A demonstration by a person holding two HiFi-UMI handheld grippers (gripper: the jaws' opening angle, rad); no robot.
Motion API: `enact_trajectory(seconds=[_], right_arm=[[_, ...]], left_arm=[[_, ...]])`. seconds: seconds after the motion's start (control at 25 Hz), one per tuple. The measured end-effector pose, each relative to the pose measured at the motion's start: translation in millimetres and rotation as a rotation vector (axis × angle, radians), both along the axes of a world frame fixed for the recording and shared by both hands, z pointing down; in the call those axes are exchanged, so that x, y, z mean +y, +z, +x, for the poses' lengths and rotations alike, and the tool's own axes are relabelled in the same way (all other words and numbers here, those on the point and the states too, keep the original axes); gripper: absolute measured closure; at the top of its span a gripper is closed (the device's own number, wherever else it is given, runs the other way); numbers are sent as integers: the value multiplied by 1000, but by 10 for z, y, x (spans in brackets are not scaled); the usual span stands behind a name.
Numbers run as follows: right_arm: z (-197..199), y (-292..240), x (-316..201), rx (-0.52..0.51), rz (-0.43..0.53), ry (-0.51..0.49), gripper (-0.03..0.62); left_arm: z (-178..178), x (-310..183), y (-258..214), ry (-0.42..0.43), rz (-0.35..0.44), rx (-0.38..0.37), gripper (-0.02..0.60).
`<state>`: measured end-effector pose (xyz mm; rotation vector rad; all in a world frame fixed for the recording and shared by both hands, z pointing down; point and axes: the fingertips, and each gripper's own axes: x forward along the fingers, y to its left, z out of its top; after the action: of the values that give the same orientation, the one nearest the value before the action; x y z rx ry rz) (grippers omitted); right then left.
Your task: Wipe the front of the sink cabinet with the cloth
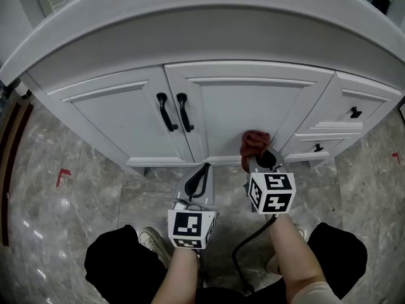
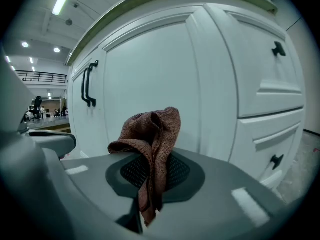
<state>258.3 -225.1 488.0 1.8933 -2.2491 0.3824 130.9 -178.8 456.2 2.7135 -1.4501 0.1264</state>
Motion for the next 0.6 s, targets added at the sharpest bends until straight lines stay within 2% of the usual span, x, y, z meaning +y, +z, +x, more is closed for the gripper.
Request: enact_trajectory(seconds=[0.28,0.6], right_arm=[[685,-32,144,22,-1,144,514],[1014,30,281,41,-27,237,514]], left_arm=[[333,48,56,58,-10,-7,581],[374,39,78,63,-5,-2,581]])
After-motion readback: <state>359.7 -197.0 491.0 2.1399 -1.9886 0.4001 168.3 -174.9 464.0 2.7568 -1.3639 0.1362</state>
